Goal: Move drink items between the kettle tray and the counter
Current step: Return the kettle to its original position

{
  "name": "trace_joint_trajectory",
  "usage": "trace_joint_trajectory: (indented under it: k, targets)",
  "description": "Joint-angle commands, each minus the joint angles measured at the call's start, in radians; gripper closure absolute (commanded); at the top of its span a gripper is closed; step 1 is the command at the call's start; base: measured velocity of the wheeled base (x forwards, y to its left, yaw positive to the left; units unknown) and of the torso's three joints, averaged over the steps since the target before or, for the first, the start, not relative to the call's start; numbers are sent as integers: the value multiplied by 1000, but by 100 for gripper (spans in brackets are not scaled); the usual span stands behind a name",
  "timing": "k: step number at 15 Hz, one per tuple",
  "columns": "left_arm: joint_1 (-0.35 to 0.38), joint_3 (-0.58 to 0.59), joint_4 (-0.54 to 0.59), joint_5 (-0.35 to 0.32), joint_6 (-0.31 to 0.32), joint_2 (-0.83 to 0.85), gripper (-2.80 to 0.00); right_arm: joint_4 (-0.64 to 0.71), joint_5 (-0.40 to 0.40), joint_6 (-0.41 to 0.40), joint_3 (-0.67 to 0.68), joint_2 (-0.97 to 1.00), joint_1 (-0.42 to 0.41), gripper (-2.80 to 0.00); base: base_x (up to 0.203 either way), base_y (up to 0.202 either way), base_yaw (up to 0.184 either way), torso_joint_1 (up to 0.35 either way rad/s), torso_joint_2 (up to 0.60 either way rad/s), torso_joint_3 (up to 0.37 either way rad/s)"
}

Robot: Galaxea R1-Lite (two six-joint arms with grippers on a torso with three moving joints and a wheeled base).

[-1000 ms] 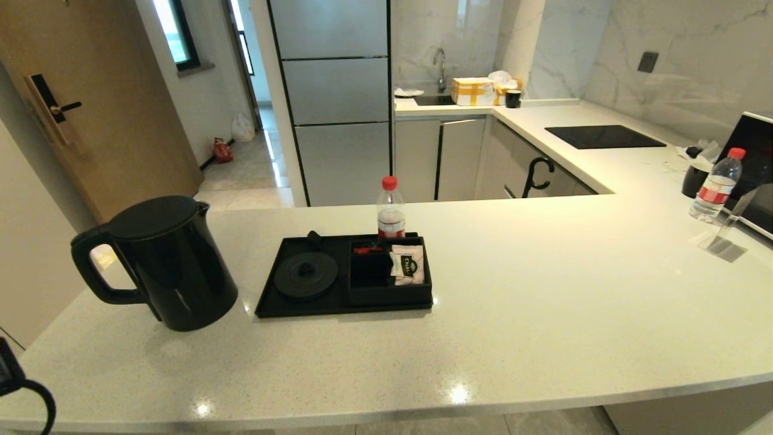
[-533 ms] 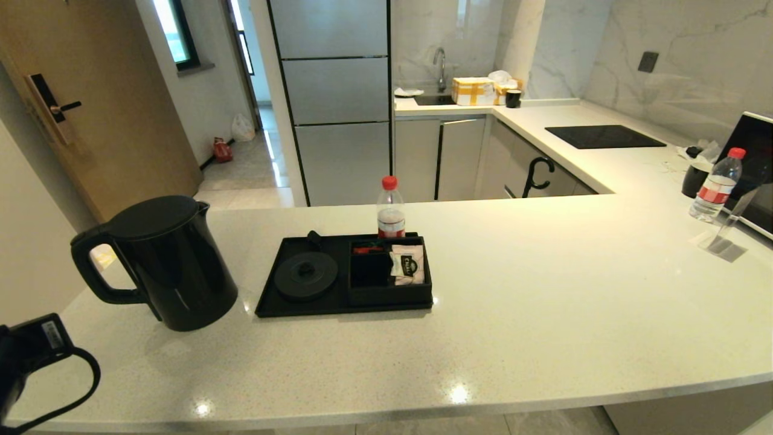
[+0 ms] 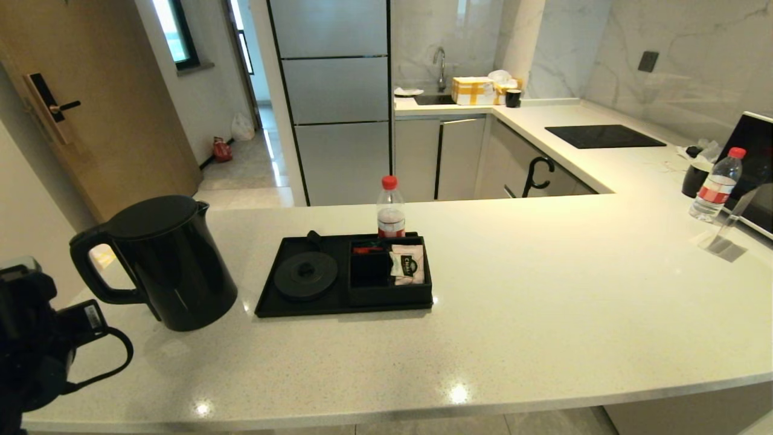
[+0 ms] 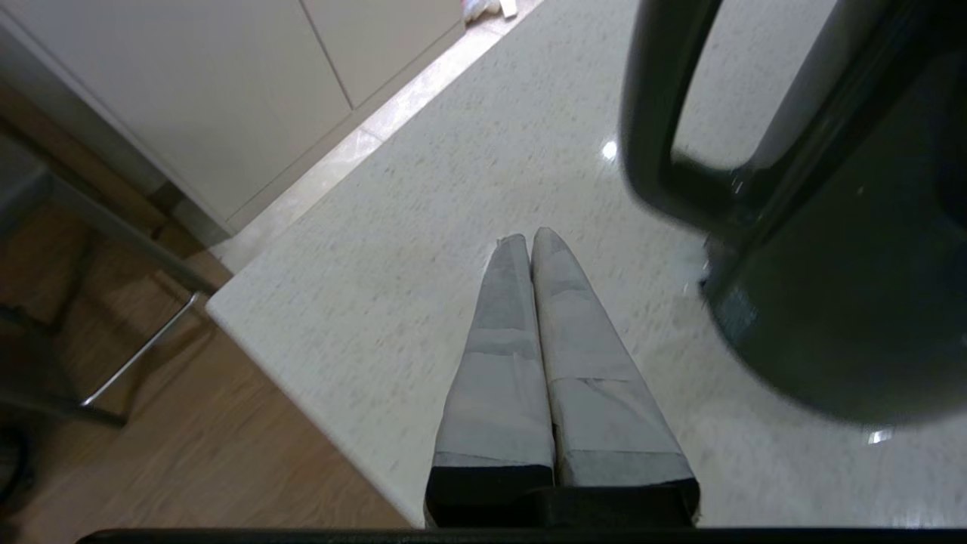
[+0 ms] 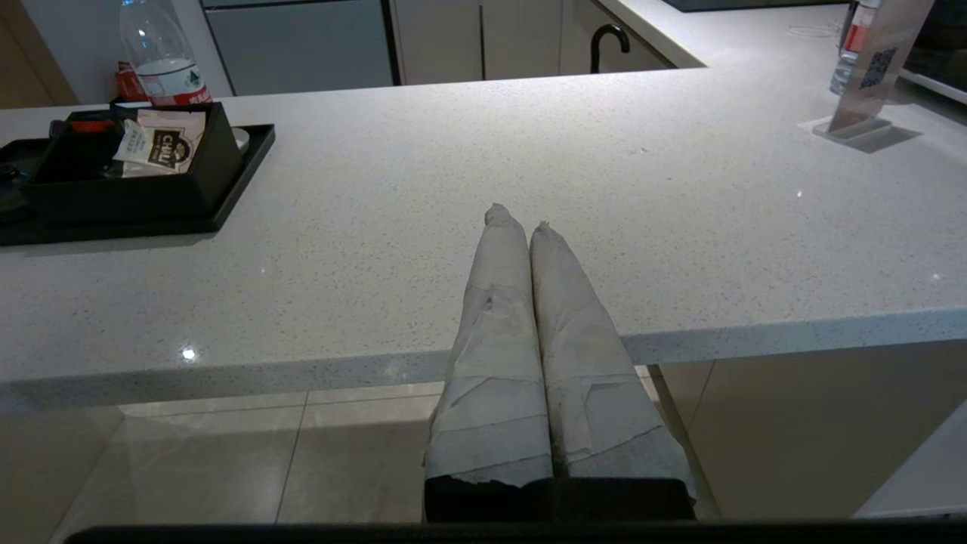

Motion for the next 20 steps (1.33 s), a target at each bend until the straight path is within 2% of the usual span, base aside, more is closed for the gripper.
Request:
trace_joint_trajectory:
  k: [1, 2, 14, 16, 19, 20]
  targets:
    - [2, -27, -12, 3, 1, 65, 0, -1, 0, -2, 32, 1, 0, 0, 0, 0, 0, 0, 0, 0]
    - [2, -33, -12, 4, 3, 69, -280, -1, 0, 0, 32, 1, 0, 0, 0, 0, 0, 0, 0, 0]
    - [22, -122, -14, 1, 1, 133, -280, -1, 0, 0, 32, 1, 0, 0, 0, 0, 0, 0, 0, 0]
    - [24, -143, -47, -32, 18, 163, -280, -1, 0, 0, 32, 1, 0, 0, 0, 0, 0, 0, 0, 0]
    - [30, -148, -65, -41, 33, 171, -280, -1, 0, 0, 32, 1, 0, 0, 0, 0, 0, 0, 0, 0]
    - [44, -153, -145, -58, 62, 204, -280, -1, 0, 0, 32, 1, 0, 0, 0, 0, 0, 0, 0, 0]
